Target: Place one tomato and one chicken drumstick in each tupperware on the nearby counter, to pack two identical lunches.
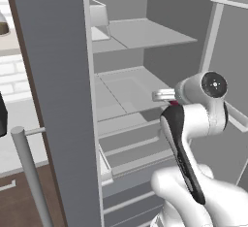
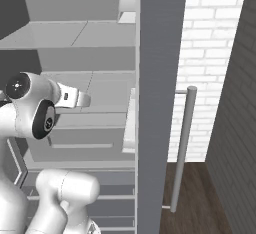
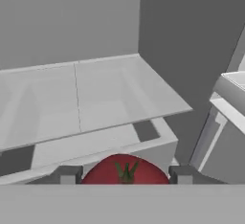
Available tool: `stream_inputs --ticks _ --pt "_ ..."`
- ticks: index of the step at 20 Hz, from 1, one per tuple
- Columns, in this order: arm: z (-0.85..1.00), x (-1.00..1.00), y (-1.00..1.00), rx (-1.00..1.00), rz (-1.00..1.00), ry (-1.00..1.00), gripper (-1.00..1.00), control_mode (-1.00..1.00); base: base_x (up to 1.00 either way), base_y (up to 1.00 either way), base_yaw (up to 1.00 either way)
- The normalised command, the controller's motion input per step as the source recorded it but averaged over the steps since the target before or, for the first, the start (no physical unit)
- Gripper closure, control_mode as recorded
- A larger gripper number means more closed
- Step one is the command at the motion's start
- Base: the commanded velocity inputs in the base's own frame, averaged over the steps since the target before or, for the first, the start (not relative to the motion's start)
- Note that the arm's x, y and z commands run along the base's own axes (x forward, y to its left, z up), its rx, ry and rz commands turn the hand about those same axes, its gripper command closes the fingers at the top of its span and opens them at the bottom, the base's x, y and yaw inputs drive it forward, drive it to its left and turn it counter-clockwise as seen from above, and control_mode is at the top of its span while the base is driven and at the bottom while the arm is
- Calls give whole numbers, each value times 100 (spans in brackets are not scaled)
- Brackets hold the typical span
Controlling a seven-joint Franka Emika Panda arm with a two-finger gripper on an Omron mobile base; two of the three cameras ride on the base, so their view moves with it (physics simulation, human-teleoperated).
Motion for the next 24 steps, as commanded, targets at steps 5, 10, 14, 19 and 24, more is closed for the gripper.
stream_inputs --ticks 5,10,14,19,24 --pt "-6 6 9 0 1 49 100 -100 0 0 0" --pt "-3 -13 2 0 2 0 100 -100 0 0 0" --pt "-14 -44 0 0 5 1 100 100 -50 0 6" --pt "0 0 0 0 0 0 100 100 -100 0 24" --pt "0 0 0 0 0 0 100 100 -84 1 63"
